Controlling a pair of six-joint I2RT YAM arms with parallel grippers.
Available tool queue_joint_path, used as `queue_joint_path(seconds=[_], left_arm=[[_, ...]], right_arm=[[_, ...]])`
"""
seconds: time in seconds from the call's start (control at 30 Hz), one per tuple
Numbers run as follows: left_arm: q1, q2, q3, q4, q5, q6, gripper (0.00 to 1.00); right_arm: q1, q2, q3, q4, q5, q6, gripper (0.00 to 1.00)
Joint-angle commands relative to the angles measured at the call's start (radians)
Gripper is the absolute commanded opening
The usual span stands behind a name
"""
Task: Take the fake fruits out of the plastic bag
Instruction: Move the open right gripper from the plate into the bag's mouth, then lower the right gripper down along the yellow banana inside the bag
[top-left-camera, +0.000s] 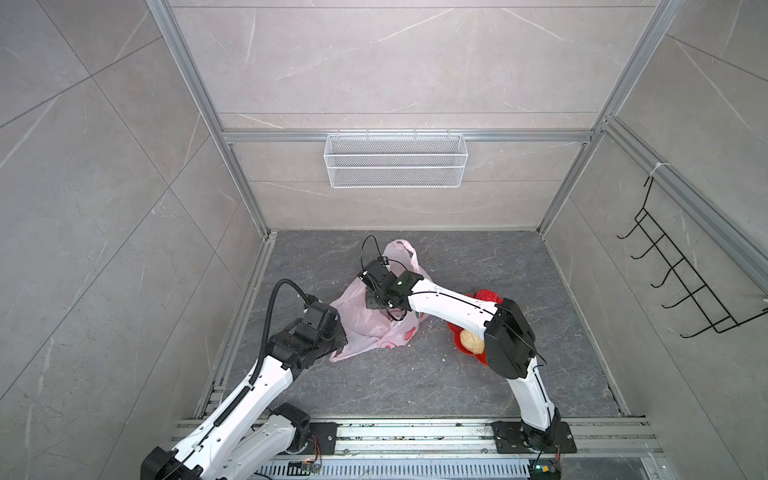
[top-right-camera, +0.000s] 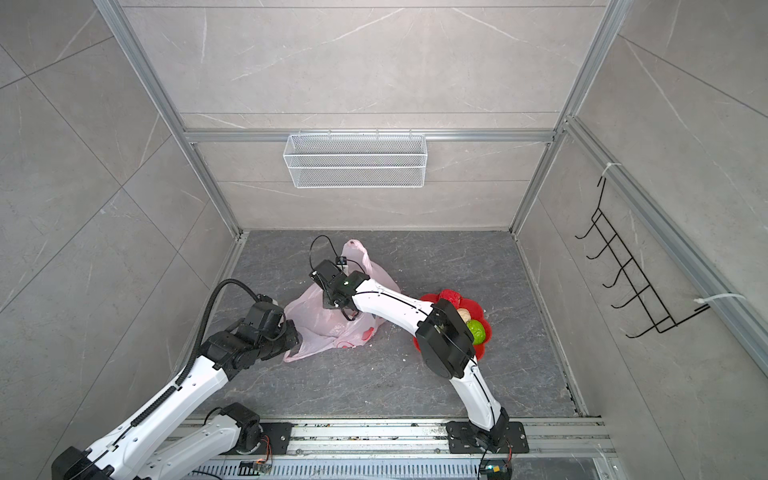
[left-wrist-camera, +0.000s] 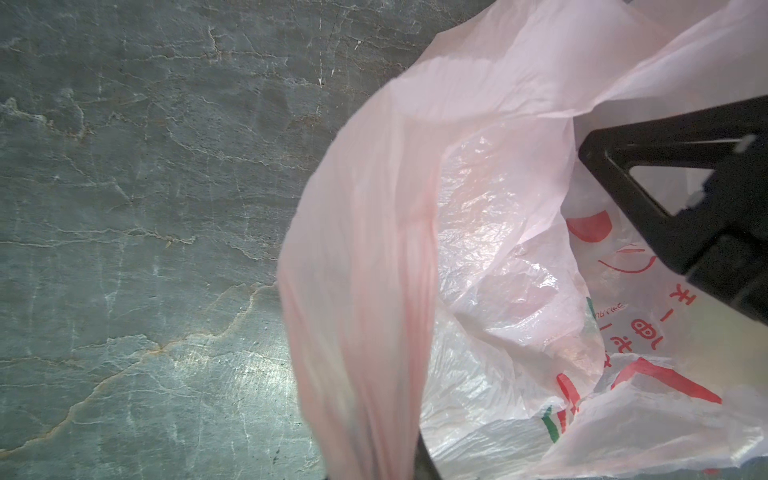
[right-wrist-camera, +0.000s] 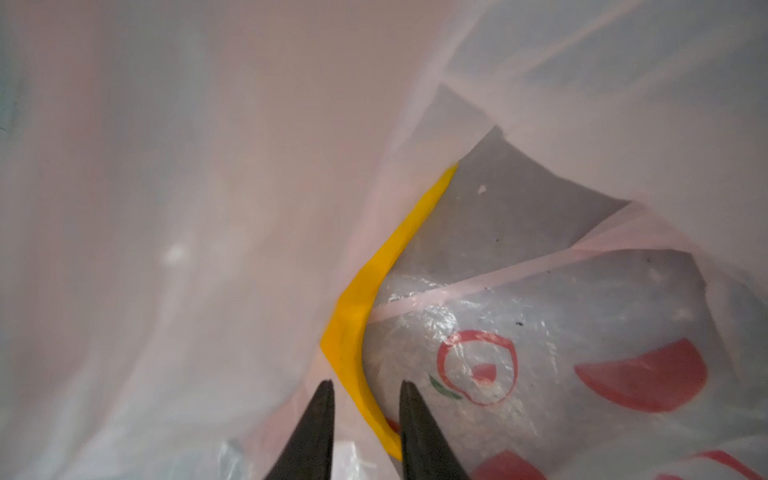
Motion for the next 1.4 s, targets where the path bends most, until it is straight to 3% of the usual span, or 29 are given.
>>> queue_joint_path(seconds=[0.0, 0.43, 0.83, 1.03, 1.37], left_arm=[[0.001, -0.019, 0.003, -0.032, -0.038, -0.009, 0.0], [0.001, 0.003, -0.002, -0.013, -0.031, -0.012, 0.0], [0.001, 0.02, 0.002, 0.018, -0.024, -0.017, 0.0], [0.001, -0.02, 0.003, -0.01, -0.023, -0.019, 0.0], [0.001, -0.05, 0.044, -0.071, -0.064, -0.009, 0.0]], right_arm=[[-0.006, 0.065, 0.052, -0.061, 0.001, -0.006, 0.3], [-0.006, 0.046, 0.0, -0.044, -0.004, -0.017, 0.31], [0.026, -0.177, -0.158, -0.013, -0.019, -0.067, 0.33], [0.007, -0.104, -0.128, -0.023, 0.018, -0.051, 0.31], [-0.026, 0.029, -0.054, 0.028, -0.023, -0.022, 0.29]])
